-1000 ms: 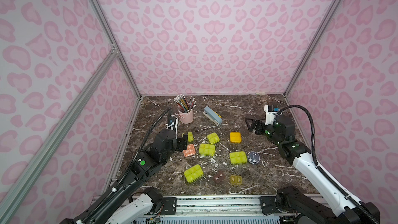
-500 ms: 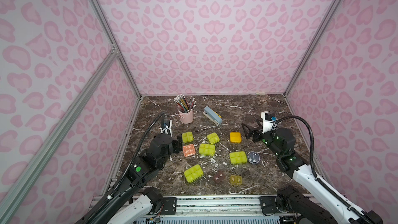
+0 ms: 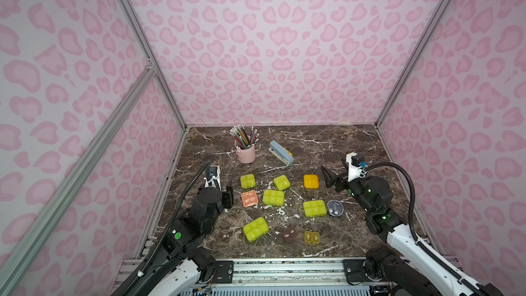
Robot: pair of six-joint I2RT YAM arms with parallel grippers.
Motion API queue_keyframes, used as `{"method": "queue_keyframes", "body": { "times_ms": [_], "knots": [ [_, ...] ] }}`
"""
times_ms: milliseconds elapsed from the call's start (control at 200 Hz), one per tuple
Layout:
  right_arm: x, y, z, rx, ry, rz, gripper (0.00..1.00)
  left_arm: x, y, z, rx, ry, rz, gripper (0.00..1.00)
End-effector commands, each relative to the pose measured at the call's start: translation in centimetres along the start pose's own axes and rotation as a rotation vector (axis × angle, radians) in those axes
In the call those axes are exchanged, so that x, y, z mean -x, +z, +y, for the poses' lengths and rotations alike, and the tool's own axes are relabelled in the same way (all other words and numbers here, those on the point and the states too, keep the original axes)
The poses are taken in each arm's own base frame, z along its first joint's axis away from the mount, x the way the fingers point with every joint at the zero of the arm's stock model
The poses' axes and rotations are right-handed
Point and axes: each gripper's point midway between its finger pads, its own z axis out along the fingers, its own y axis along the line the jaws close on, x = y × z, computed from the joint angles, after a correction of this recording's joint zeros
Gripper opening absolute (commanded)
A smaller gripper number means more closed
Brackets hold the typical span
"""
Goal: Close pillboxes
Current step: Reset both arms
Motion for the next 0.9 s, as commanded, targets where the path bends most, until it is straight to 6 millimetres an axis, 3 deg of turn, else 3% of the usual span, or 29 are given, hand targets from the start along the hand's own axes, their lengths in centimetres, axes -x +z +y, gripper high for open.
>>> {"method": "queue_keyframes", "body": {
  "times_ms": [0,390,655,775,895],
  "knots": [
    [1.2,-0.2,-0.1,-0.008,-0.017,-0.066,0.98,0.8,-0.1,0.3,0.017,-0.007,-0.041,0.64],
    [0.4,-1.4,-0.6,-0.037,-0.024,-0.078,0.98,0.1,-0.5,1.9,0.082,-0.019,-0.048,0.61],
    [-0.4,-4.1,-2.4,-0.135,-0.001,-0.176,0.98,-0.6,-0.2,0.4,-0.019,0.105,-0.115,0.64],
    [-0.4,-5.6,-2.9,-0.166,-0.015,-0.250,0.98,-0.3,-0.7,1.6,0.019,0.044,-0.170,0.64],
    [-1.1,-5.8,-3.4,-0.193,-0.015,-0.236,0.98,-0.5,-0.9,2.3,0.041,0.019,-0.199,0.63]
  ]
}}
